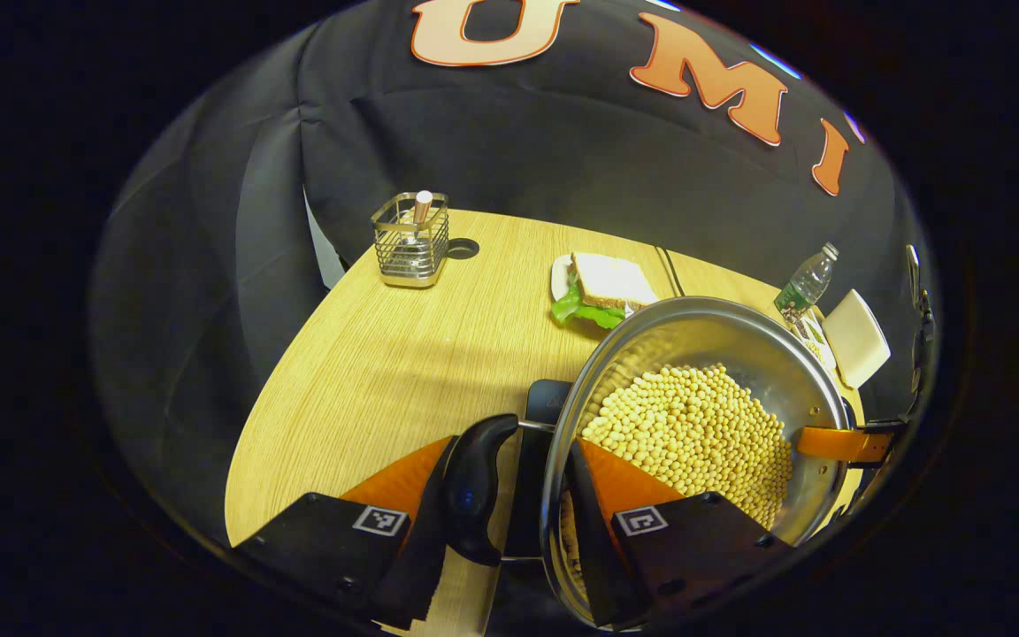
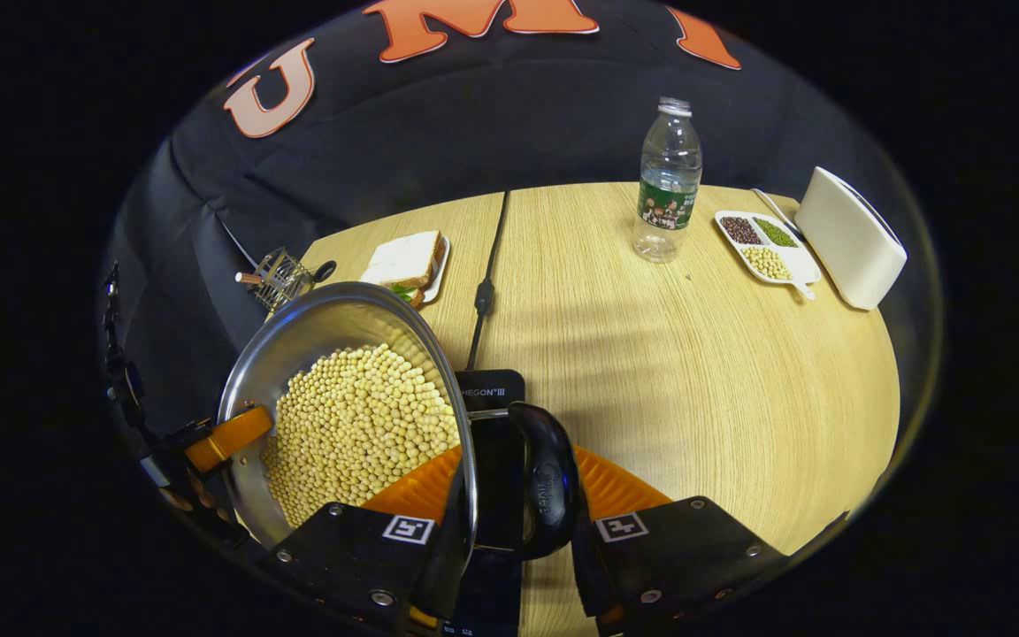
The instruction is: First push the handle of the pot to place it horizontally, then grasp the pot with both hands and set it on the induction cooktop.
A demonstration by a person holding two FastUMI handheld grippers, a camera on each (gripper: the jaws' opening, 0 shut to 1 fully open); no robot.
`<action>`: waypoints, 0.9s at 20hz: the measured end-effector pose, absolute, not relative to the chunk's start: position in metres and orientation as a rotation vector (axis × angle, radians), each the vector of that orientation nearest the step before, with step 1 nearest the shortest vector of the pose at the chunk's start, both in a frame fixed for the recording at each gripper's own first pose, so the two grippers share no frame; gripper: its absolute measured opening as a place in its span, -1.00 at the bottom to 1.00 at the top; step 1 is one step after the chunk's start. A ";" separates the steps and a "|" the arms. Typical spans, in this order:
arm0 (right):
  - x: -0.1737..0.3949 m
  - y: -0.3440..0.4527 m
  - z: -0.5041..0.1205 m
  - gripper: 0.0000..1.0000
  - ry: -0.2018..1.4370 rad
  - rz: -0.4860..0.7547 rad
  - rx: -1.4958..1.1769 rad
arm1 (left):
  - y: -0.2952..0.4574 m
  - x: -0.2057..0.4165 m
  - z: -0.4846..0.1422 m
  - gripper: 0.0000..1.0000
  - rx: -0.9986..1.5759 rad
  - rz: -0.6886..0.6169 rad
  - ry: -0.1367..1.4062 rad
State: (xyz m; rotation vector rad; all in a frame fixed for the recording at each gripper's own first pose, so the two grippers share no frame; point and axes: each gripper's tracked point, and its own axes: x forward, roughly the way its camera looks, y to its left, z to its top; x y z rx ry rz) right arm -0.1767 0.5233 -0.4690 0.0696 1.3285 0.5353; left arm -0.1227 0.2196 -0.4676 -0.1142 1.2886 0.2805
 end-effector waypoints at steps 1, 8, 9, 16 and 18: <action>-0.177 0.523 -0.469 0.04 1.326 0.535 0.075 | 0.219 -0.124 -0.468 0.43 -0.103 0.272 1.290; -0.177 0.522 -0.475 0.05 1.328 0.549 0.098 | 0.214 -0.126 -0.463 0.49 -0.069 0.278 1.298; -0.177 0.521 -0.473 0.19 1.318 0.555 0.090 | 0.213 -0.126 -0.460 0.52 -0.066 0.287 1.294; -0.154 0.493 -0.432 0.66 1.196 0.587 0.146 | 0.217 -0.122 -0.394 0.77 0.020 0.333 1.201; -0.138 0.469 -0.413 0.70 1.125 0.575 0.137 | 0.213 -0.114 -0.361 0.81 0.072 0.339 1.153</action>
